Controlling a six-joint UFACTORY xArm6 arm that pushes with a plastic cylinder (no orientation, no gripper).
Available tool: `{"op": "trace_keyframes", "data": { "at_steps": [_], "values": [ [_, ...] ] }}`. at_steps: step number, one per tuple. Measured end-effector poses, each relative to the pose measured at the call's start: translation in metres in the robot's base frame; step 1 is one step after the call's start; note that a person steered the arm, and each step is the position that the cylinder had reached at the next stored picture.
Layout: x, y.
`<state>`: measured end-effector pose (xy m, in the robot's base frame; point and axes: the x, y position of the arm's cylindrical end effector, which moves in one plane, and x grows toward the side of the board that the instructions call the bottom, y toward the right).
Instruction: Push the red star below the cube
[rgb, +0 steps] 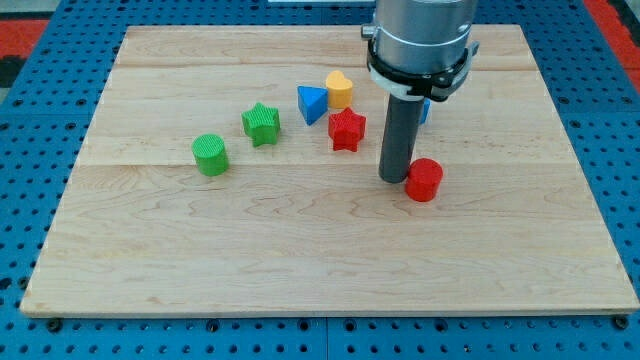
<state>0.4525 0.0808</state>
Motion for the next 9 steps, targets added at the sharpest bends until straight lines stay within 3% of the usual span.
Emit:
{"op": "trace_keyframes", "data": {
  "at_steps": [1,2,3,4,5,6,7,9],
  "values": [
    [-0.033,0.038],
    [0.031,0.024],
    [0.031,0.005],
    [0.014,-0.100],
    [-0.019,-0.156],
    [-0.058,-0.101],
    [-0.085,-0.089],
    [-0.031,-0.053]
  ]
}}
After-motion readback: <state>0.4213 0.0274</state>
